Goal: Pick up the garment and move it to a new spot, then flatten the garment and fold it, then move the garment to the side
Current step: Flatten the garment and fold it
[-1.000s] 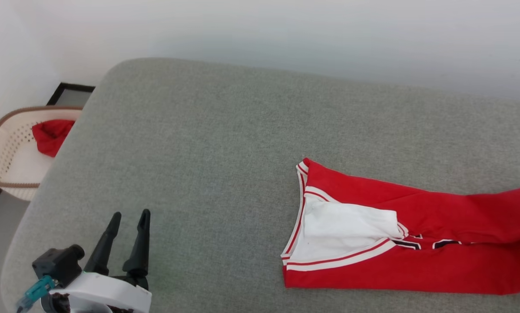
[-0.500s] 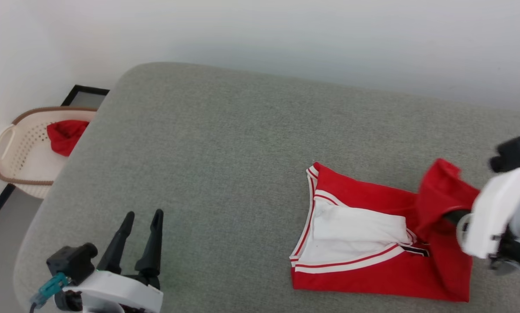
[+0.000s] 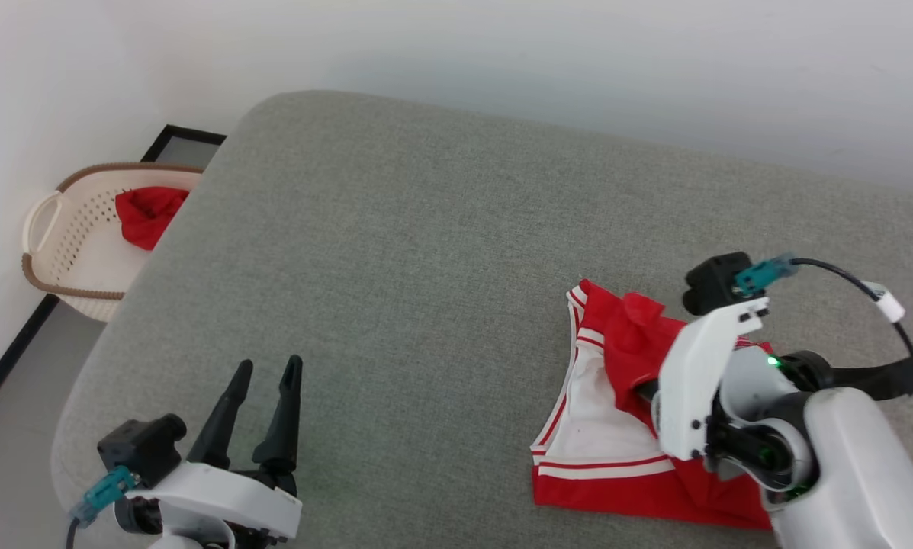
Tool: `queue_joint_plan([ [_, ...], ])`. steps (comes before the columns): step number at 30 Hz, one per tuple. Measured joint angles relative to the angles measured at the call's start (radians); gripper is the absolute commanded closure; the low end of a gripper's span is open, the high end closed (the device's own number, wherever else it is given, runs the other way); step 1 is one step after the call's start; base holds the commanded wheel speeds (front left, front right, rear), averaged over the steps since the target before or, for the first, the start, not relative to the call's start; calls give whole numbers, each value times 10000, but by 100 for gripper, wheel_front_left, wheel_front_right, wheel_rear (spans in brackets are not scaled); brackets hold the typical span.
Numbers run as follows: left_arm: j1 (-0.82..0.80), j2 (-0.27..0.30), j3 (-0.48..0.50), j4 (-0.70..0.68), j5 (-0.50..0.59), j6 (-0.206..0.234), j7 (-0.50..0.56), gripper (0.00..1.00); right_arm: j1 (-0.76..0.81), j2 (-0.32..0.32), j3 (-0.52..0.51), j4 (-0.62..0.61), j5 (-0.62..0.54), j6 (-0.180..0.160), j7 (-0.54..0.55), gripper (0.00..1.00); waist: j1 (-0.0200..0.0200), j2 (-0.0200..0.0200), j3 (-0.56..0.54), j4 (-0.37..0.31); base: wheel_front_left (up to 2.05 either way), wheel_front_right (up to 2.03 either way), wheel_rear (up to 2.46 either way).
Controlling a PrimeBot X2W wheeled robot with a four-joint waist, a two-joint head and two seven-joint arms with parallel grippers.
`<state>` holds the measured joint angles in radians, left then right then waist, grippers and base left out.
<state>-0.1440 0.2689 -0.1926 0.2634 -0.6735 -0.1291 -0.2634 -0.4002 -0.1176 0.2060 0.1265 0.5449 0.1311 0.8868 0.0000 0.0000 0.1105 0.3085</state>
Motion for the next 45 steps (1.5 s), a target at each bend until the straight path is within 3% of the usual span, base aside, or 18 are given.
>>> queue_joint_plan([
  [4,-40,-40,0,38,-23,0,0,0,-314,138,504,589,-224,0,-460,85,0,0,79,8,0,0,0],
  [6,-81,-63,-10,52,-27,0,0,0,-473,159,800,865,-353,0,-614,60,1,0,111,-5,0,0,0],
  [7,-103,-77,-13,58,-27,0,0,0,-536,163,918,1001,-407,0,-681,60,0,0,120,-15,0,0,0],
  [8,-115,-82,-13,59,-27,0,0,0,-591,165,1037,1112,-460,0,-734,54,0,0,129,-25,0,0,0],
  [9,-116,-86,-6,61,-33,0,0,0,-639,178,1149,1197,-472,0,-794,43,1,0,136,-38,0,0,0],
  [10,-117,-92,2,65,-40,0,0,0,-680,201,1250,1262,-468,0,-842,14,0,0,141,-53,0,0,0],
  [11,-118,-94,10,73,-40,0,0,0,-724,224,1356,1310,-468,0,-876,0,1,0,144,-74,0,0,0],
  [18,-119,-96,119,96,-36,0,0,0,-1075,146,1958,1129,-144,0,-1011,0,0,0,152,-293,0,0,0],
  [26,-88,-59,405,29,102,0,0,0,-1113,-347,1975,207,228,0,-1312,0,0,0,102,-760,0,0,0],
  [36,119,86,832,-153,343,0,0,0,-257,-1081,621,-1197,537,0,-2128,0,0,0,10,-1544,0,0,0],
  [45,453,201,1220,-305,662,0,0,0,694,-1852,-424,-1365,403,0,-4075,0,0,0,-165,-2221,0,0,0],
])
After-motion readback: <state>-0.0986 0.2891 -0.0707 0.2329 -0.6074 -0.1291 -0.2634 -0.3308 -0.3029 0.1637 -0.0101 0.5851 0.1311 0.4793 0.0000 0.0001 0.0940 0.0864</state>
